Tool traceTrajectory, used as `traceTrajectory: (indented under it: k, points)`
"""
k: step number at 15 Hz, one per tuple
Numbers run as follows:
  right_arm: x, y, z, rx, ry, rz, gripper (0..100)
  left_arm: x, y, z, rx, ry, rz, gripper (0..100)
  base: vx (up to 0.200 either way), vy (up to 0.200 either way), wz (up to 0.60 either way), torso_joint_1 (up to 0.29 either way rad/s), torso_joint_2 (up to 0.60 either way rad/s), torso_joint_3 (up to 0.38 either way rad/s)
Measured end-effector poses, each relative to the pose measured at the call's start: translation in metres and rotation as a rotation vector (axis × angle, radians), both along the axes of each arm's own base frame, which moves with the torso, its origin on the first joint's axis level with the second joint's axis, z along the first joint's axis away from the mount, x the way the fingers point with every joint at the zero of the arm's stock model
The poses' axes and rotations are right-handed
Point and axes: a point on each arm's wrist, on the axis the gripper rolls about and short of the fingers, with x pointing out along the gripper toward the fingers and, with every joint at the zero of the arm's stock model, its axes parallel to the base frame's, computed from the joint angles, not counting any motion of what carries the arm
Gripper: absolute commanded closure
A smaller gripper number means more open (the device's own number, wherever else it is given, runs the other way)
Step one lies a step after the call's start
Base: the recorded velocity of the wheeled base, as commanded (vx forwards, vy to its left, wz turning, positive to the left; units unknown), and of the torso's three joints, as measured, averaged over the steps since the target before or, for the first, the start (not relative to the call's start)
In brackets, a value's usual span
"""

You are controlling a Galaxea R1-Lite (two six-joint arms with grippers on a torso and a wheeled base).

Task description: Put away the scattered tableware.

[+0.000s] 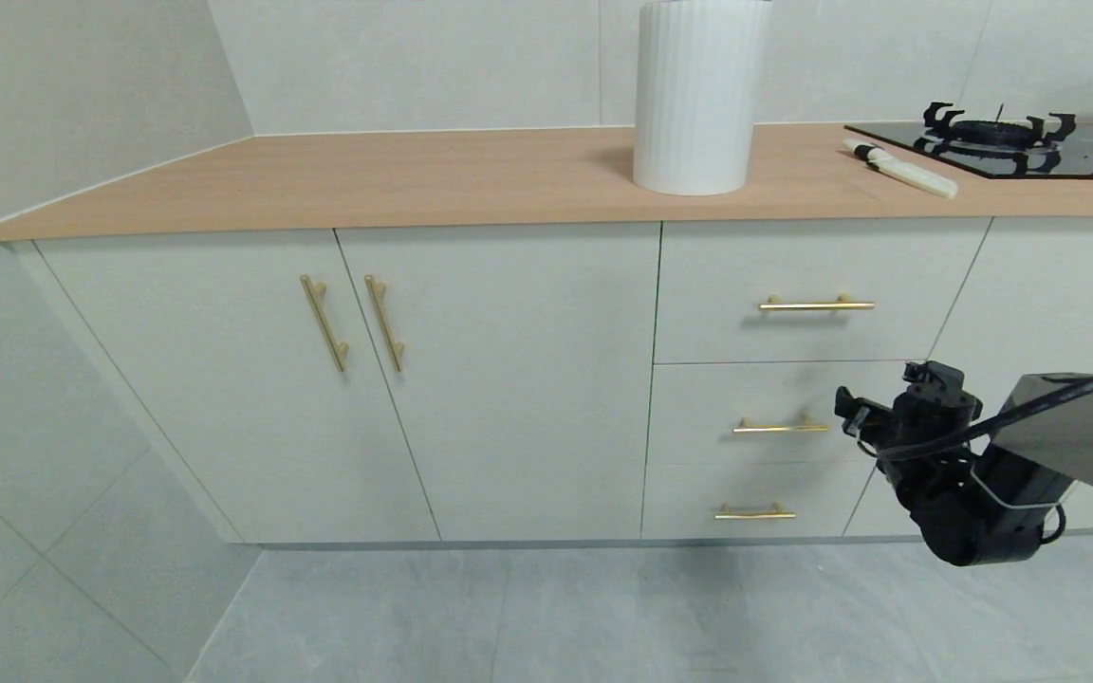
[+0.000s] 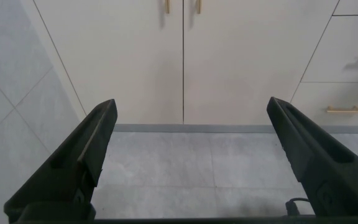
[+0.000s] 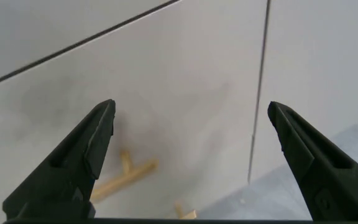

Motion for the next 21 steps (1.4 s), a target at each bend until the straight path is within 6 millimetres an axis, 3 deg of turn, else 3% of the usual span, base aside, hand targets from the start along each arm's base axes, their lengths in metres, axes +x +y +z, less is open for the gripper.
traceTrajectory:
  k: [3,7,10,12,16,18,21]
  points:
    - [-0.046,0.011,0.038,-0.036,0.050,0.120,0,0.000,0.000,0.000,0.000,0.000,0.000,0,0.000,0.000,0.00,0.000,0.00,0.000]
    - [-0.117,0.024,0.119,-0.100,0.002,0.215,0,0.000,0.000,0.000,0.000,0.000,0.000,0,0.000,0.000,0.00,0.000,0.00,0.000]
    - [-0.176,0.023,0.169,-0.162,-0.094,0.232,0,0.000,0.000,0.000,0.000,0.000,0.000,0,0.000,0.000,0.00,0.000,0.00,0.000]
    - [-0.215,0.016,0.191,-0.217,-0.168,0.223,0,0.000,0.000,0.000,0.000,0.000,0.000,0,0.000,0.000,0.00,0.000,0.00,0.000]
    - [-0.299,-0.001,0.214,-0.324,-0.253,0.195,0,0.000,0.000,0.000,0.000,0.000,0.000,0,0.000,0.000,0.00,0.000,0.00,0.000]
    - [-0.347,-0.010,0.209,-0.372,-0.232,0.191,0,0.000,0.000,0.000,0.000,0.000,0.000,0,0.000,0.000,0.00,0.000,0.00,0.000]
    - [-0.413,-0.022,0.186,-0.424,-0.193,0.176,0,0.000,0.000,0.000,0.000,0.000,0.000,0,0.000,0.000,0.00,0.000,0.00,0.000]
